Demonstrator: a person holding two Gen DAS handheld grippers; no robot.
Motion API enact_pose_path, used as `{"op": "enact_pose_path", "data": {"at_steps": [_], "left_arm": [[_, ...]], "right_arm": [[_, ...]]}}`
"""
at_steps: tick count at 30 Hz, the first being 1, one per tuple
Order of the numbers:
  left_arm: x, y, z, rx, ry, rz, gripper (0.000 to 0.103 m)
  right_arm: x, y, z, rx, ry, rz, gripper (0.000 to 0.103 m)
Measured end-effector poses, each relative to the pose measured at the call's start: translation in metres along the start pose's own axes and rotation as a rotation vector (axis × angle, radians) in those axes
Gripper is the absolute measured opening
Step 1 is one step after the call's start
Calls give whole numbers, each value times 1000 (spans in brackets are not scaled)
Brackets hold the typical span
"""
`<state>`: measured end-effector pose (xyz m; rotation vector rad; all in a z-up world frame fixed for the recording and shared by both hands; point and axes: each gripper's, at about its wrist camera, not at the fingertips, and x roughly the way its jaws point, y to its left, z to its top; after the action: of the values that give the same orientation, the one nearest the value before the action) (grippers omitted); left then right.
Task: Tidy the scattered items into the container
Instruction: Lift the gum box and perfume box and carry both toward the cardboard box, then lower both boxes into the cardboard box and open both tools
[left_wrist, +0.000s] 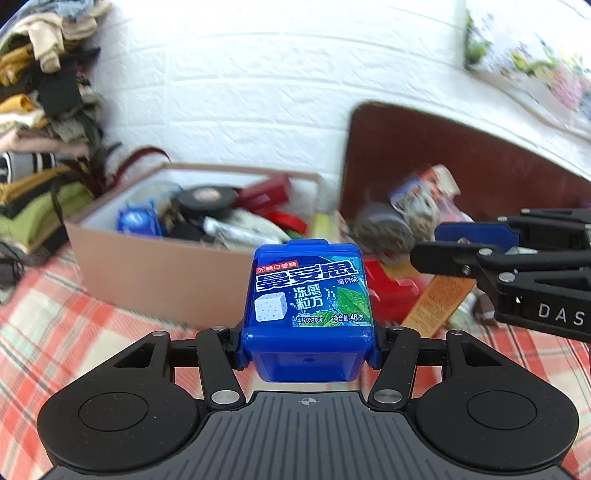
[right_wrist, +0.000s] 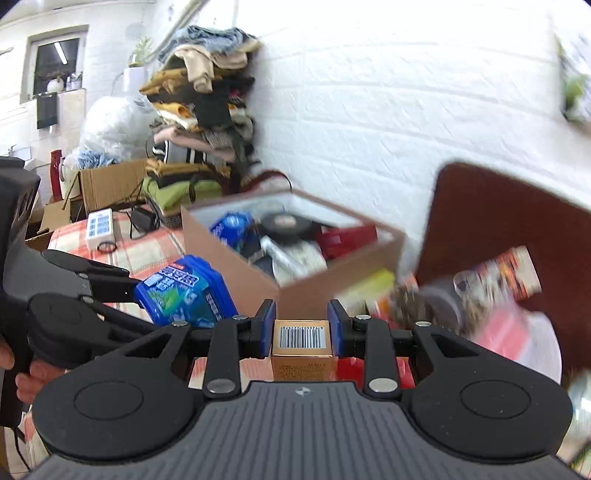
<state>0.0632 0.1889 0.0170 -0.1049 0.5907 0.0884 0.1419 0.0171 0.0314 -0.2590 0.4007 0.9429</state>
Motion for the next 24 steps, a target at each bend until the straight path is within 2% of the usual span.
{"op": "enact_pose_path", "data": {"at_steps": [7, 11, 17, 24], "left_arm": [[21, 29, 49, 1, -28, 43, 57], [45, 48, 69, -11, -16, 65, 57], [81, 74, 88, -32, 4, 78, 57], [111, 87, 94, -33, 25, 86, 57]], "right_arm": [[47, 2, 47, -63, -21, 0, 34], [82, -4, 64, -79, -10, -10, 34], [133, -21, 81, -44, 15, -1, 34], [171, -33, 86, -12, 29, 20, 34]]}}
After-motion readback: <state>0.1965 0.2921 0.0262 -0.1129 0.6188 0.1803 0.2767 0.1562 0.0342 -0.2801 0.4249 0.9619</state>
